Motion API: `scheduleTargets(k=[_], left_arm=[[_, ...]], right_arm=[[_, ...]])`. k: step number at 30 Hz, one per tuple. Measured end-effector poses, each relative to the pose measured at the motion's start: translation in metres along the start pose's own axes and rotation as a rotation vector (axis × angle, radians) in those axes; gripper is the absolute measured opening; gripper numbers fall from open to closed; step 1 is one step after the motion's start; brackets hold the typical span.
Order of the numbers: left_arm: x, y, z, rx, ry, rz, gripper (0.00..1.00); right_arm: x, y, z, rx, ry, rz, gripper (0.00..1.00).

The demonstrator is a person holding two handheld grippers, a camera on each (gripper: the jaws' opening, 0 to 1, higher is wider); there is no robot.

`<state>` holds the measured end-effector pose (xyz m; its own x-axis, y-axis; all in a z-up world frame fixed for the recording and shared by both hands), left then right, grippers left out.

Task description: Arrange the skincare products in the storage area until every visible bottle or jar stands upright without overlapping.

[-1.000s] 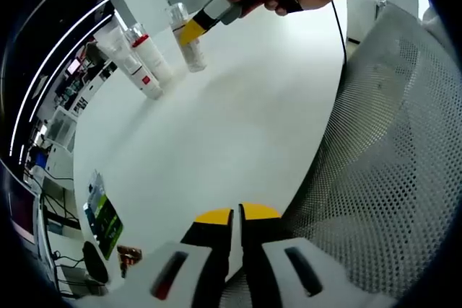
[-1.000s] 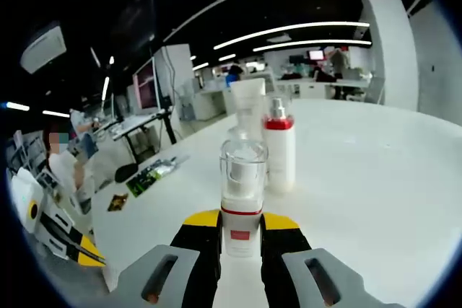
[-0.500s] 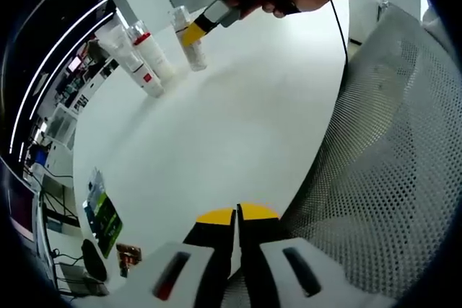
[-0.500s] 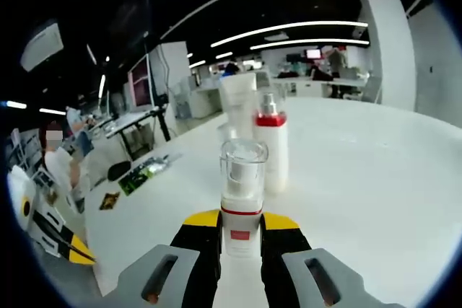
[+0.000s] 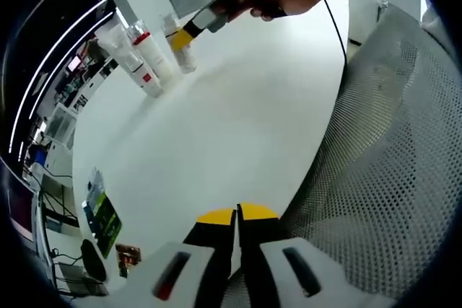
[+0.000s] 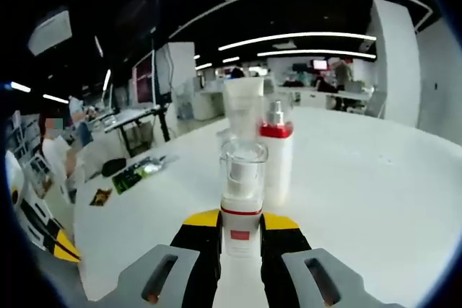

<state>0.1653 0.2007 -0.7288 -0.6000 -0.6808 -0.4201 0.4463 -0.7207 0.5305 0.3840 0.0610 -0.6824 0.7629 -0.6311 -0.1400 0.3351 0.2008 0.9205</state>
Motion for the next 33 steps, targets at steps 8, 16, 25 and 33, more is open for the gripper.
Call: scheduleTargets(k=[8, 16, 25, 33], left_arm=[[-0.001, -0.001, -0.001, -0.007, 0.003, 0.005, 0.00], [-0.002, -0.001, 0.000, -0.005, 0.007, 0.012, 0.00], [-0.002, -0.003, -0.001, -0.007, 0.008, 0.017, 0.00], [-0.002, -0.005, -0.001, -0.013, 0.006, 0.021, 0.00]], right_arm=[[0.011, -0.003, -0.014, -0.026, -0.031, 0.025, 0.16], [0.018, -0.005, -0.026, -0.040, -0.051, 0.035, 0.16], [0.019, -0.006, -0.035, -0.044, -0.057, 0.057, 0.16], [0.024, -0.002, -0.048, -0.016, -0.108, 0.009, 0.16]])
Point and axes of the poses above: the point that each gripper's makers call its tool centre point, and the gripper's own axes: z roughly backward along the fingers, x roughly to its right, y roughly out of its top, the point moved 2 cm from there along z, roughly backward along the fingers, and after that the axes turned 12 degrees about y, right-handed, at the moved point
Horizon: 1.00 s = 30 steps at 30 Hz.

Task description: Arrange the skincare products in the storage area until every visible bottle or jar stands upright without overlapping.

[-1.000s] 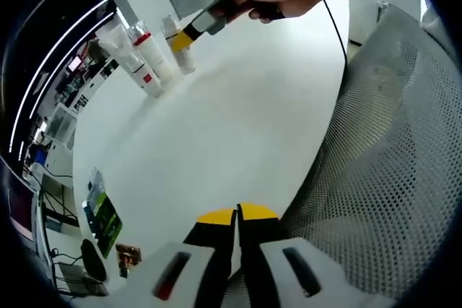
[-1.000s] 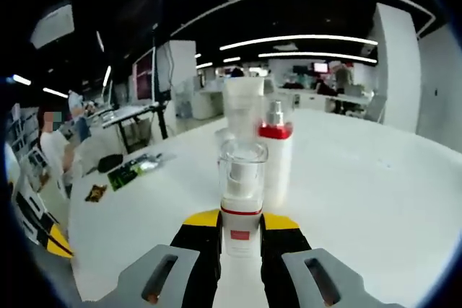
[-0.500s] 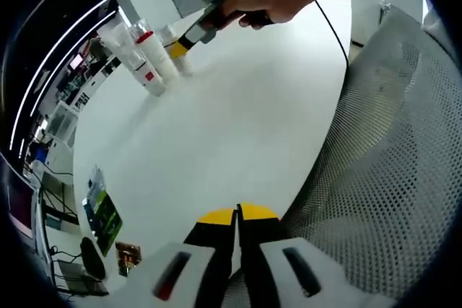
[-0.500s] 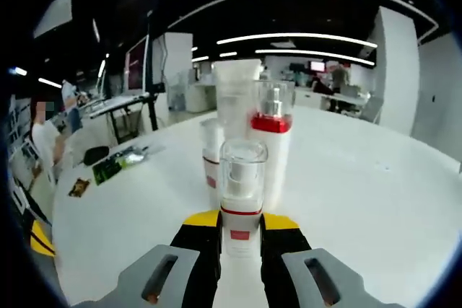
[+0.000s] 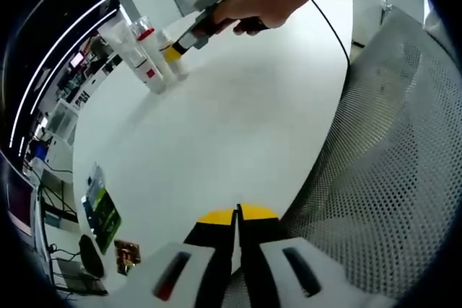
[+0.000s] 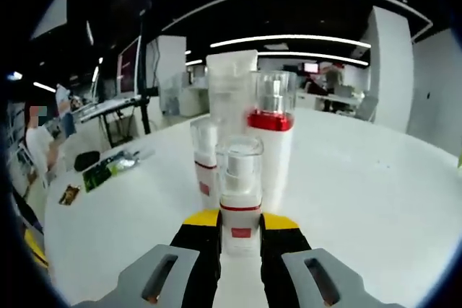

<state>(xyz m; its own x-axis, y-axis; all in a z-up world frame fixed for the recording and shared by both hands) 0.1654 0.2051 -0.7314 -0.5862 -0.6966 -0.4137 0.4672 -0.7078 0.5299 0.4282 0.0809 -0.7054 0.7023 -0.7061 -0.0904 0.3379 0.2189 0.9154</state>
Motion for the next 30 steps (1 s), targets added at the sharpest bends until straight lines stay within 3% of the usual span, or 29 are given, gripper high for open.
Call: scheduleTargets(k=[4, 7, 19, 26, 30], left_arm=[[0.000, 0.000, 0.000, -0.001, 0.000, 0.002, 0.00], [-0.001, 0.000, 0.000, 0.005, 0.003, 0.003, 0.00], [-0.001, 0.000, 0.000, 0.002, 0.002, 0.003, 0.00], [-0.001, 0.000, 0.000, 0.002, 0.004, 0.006, 0.00], [-0.002, -0.001, 0.000, 0.001, 0.005, 0.005, 0.00]], right_arm=[[0.004, 0.000, -0.004, 0.002, -0.031, -0.026, 0.16], [0.006, 0.000, -0.003, 0.010, -0.071, -0.102, 0.16], [0.013, 0.005, -0.004, -0.007, -0.160, -0.141, 0.17], [0.006, 0.002, -0.008, -0.027, -0.144, -0.160, 0.18], [0.005, 0.001, -0.006, -0.018, -0.131, -0.196, 0.27]])
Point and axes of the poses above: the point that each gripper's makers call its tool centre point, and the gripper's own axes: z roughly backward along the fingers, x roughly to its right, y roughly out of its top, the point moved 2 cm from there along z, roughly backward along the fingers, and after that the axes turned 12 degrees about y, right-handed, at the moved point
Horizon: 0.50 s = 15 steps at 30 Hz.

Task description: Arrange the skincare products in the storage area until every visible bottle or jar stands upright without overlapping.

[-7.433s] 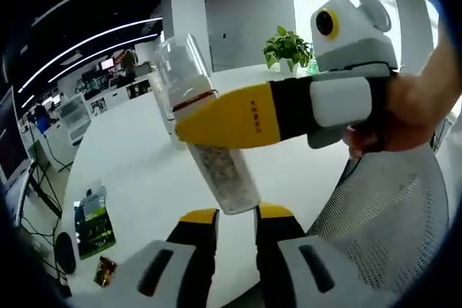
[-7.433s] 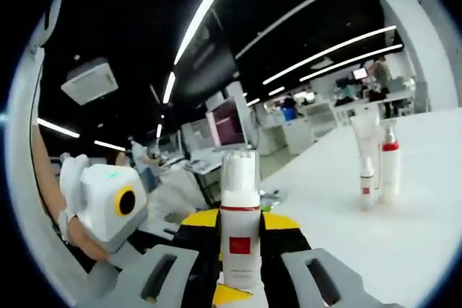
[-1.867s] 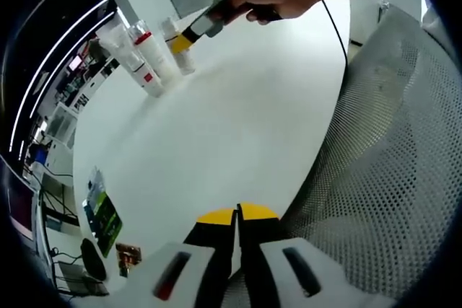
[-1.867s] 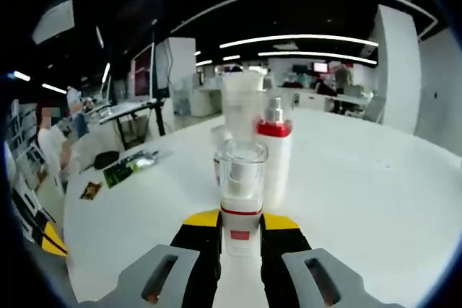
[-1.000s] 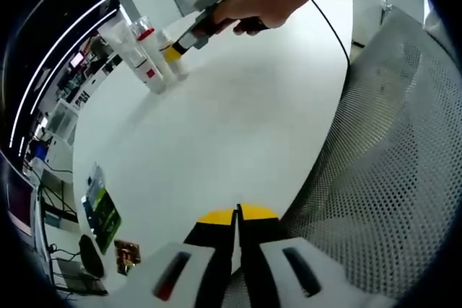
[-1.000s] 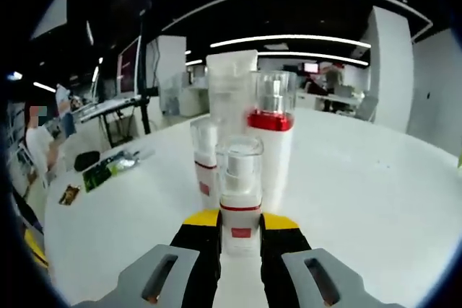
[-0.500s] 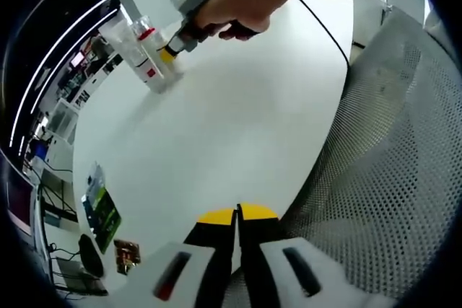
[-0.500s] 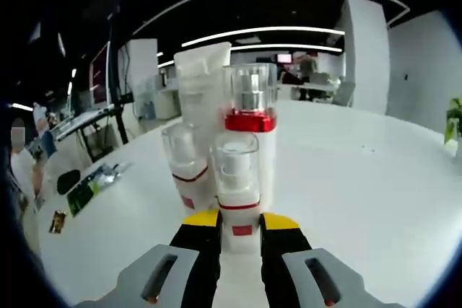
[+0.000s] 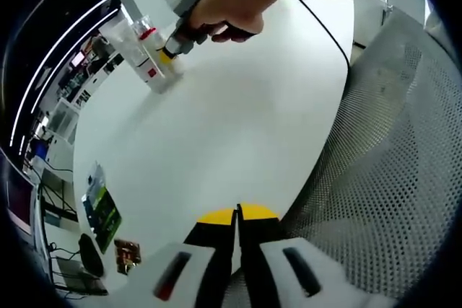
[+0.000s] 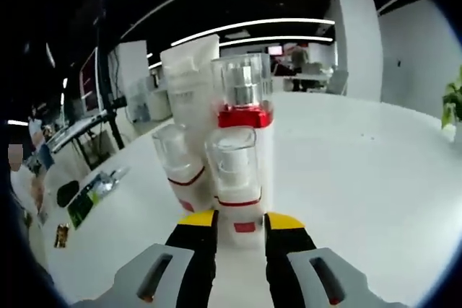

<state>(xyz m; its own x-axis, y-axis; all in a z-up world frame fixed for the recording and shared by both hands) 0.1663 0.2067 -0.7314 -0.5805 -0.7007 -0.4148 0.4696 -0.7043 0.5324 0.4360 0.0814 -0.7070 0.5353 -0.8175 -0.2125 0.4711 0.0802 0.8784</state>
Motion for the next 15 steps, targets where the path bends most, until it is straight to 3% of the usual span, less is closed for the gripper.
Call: scheduleTargets(k=[3, 9, 15], left_arm=[[0.000, 0.000, 0.000, -0.001, -0.001, -0.001, 0.00], [0.000, -0.001, 0.000, -0.002, 0.001, 0.000, 0.00], [-0.001, -0.001, 0.000, -0.005, 0.003, 0.001, 0.00]], right_arm=[[-0.001, -0.001, 0.004, -0.002, 0.015, -0.003, 0.29], [0.000, -0.006, 0.017, -0.076, 0.041, 0.172, 0.23], [0.012, -0.007, 0.020, -0.083, 0.025, 0.154, 0.20]])
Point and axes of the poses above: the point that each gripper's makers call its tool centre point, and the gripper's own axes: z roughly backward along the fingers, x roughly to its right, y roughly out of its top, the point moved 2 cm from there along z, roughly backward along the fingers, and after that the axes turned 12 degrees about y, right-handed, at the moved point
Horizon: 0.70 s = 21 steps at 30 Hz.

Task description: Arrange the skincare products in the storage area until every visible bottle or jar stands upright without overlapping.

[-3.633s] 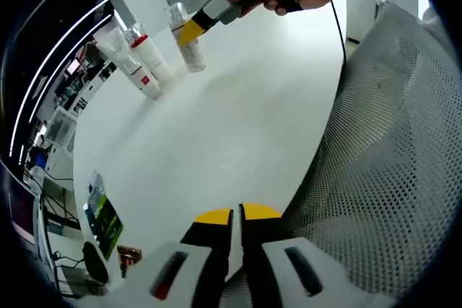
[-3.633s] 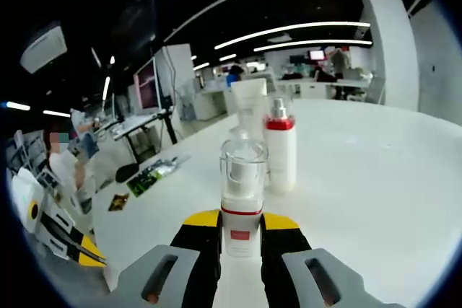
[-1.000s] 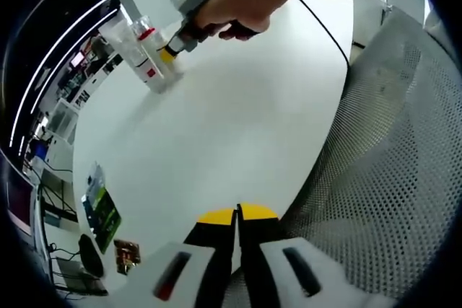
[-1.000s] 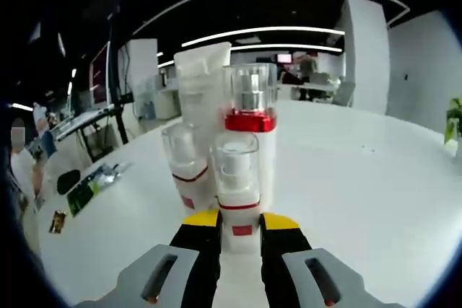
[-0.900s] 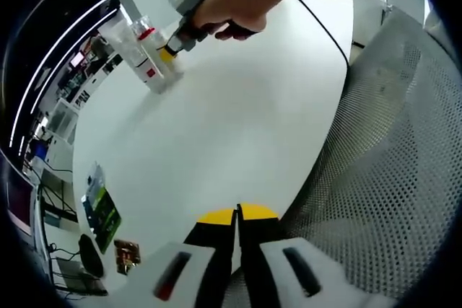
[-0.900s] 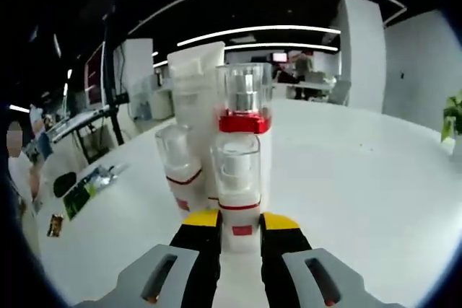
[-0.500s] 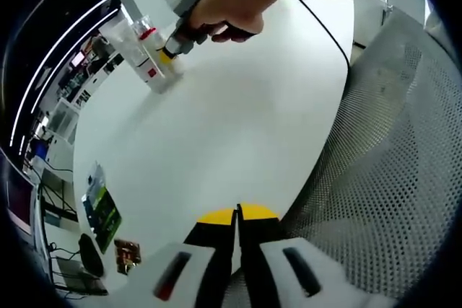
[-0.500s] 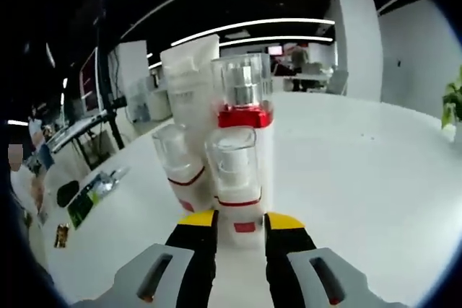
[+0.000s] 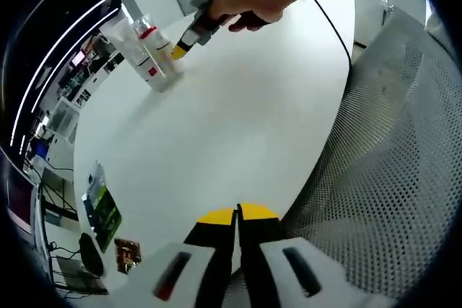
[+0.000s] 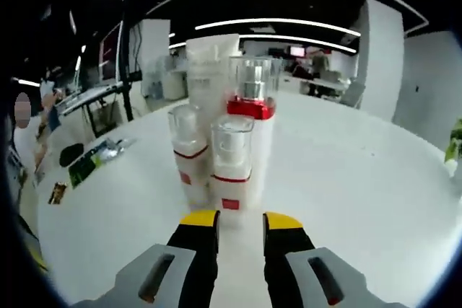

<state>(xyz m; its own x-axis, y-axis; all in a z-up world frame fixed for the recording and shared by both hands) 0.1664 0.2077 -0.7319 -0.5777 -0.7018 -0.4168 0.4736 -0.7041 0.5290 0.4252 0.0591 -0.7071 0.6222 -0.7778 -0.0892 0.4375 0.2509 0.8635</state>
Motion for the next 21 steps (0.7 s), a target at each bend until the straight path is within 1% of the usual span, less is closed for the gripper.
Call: scheduleTargets(k=[7, 14, 21], left_arm=[[-0.001, 0.000, 0.000, -0.001, 0.005, 0.004, 0.00], [-0.001, 0.000, 0.000, -0.004, 0.007, 0.006, 0.00], [-0.002, -0.001, 0.000, -0.008, 0.008, 0.006, 0.00]], right_arm=[[-0.003, 0.004, -0.004, 0.012, 0.019, -0.013, 0.21], [-0.006, 0.005, -0.010, 0.027, 0.030, -0.062, 0.19], [-0.008, 0.006, -0.013, 0.023, 0.040, -0.056, 0.19]])
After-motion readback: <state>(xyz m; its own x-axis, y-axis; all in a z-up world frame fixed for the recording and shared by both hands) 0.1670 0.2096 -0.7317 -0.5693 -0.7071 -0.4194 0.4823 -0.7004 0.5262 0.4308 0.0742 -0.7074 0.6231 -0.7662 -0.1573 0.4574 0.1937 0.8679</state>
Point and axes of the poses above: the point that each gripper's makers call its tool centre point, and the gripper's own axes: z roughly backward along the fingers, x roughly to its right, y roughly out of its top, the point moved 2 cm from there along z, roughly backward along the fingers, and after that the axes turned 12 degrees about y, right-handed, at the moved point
